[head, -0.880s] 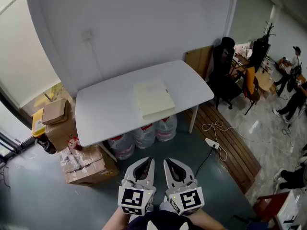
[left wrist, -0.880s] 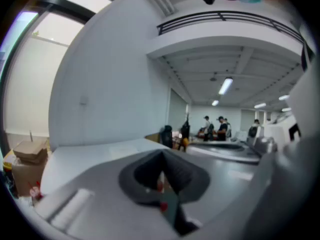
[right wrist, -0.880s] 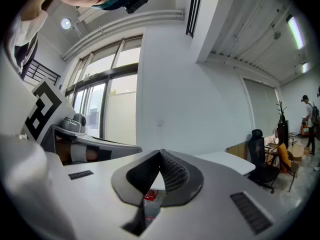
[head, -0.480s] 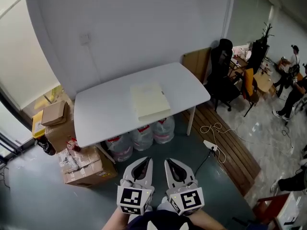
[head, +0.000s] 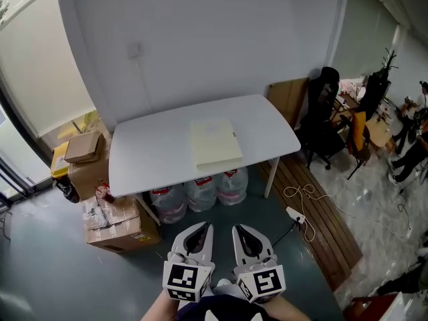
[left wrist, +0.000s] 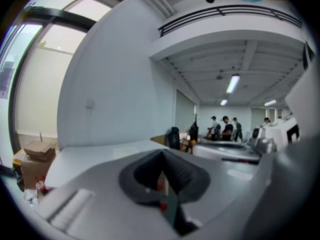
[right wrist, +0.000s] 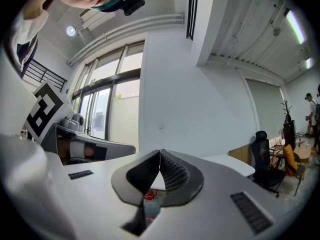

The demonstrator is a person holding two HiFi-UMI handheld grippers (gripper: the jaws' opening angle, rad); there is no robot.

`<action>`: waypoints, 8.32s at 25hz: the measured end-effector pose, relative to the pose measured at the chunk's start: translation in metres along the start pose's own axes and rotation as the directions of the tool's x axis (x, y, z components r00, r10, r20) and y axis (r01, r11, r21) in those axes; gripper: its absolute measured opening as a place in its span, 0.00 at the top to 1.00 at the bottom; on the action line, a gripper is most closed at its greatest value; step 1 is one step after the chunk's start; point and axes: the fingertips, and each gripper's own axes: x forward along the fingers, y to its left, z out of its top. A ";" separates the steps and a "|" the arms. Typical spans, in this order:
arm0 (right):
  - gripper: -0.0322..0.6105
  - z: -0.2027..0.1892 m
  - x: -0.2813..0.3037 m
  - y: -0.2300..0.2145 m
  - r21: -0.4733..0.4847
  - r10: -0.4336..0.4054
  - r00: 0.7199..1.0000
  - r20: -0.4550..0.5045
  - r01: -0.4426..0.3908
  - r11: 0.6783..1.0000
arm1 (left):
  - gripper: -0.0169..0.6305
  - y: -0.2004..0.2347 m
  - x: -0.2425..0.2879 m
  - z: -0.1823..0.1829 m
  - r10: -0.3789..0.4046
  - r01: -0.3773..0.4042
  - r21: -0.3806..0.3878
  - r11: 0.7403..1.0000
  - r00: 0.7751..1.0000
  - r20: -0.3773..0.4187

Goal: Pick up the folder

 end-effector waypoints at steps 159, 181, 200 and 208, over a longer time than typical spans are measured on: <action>0.55 -0.208 0.456 -0.280 0.148 0.179 0.779 -0.601 -0.111 0.983 | 0.56 0.289 0.454 -0.121 0.002 -0.103 -0.179 0.979 0.872 -0.489; 0.46 -0.256 0.471 -0.313 0.328 0.260 0.693 -0.673 -0.036 0.944 | 0.50 0.324 0.466 -0.166 0.036 -0.202 -0.209 0.957 0.796 -0.605; 0.45 -0.286 0.476 -0.323 0.483 0.347 0.643 -0.683 0.041 0.875 | 0.48 0.332 0.476 -0.188 -0.078 -0.222 -0.404 0.887 0.791 -0.607; 0.45 -0.298 0.475 -0.328 0.503 0.364 0.612 -0.702 0.065 0.862 | 0.48 0.334 0.479 -0.200 -0.112 -0.216 -0.424 0.880 0.771 -0.627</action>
